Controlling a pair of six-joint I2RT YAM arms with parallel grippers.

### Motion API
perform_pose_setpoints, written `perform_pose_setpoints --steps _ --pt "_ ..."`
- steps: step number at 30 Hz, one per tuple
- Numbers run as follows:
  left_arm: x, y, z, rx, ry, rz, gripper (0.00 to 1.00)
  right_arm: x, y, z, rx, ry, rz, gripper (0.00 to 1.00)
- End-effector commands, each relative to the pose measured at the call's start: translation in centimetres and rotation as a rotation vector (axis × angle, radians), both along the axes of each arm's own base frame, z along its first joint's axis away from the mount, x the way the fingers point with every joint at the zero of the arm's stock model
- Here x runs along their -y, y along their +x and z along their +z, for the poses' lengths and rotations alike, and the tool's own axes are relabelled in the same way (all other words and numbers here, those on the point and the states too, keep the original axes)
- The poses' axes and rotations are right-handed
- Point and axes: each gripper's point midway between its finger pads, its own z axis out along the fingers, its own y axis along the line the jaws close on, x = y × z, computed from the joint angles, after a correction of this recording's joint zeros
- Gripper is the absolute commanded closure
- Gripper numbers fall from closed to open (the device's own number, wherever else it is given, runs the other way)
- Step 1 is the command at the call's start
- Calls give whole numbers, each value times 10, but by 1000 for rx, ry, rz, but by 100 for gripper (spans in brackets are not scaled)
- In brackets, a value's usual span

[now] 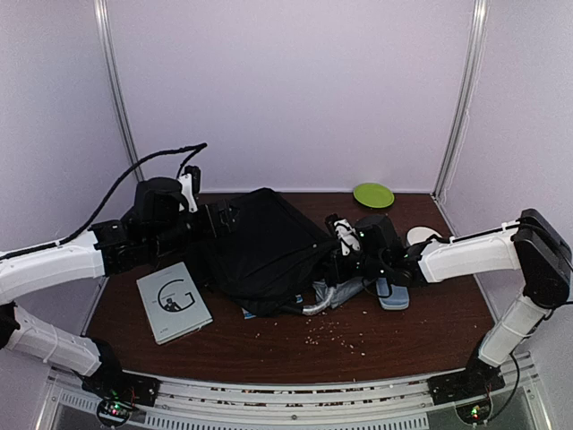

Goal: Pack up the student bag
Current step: Unzip the student bag at the center of the board.

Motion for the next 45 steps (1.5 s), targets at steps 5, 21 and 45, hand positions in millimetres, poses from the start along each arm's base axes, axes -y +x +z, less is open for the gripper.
perform_pose_setpoints --steps 5,21,45 --pt "57 -51 -23 16 359 -565 7 -8 7 19 49 63 29 100" --pt "129 -55 -99 -157 620 -943 30 0 4 23 59 55 29 100" --pt "156 -28 -80 -126 476 -810 100 3 -39 32 127 -13 109 100"
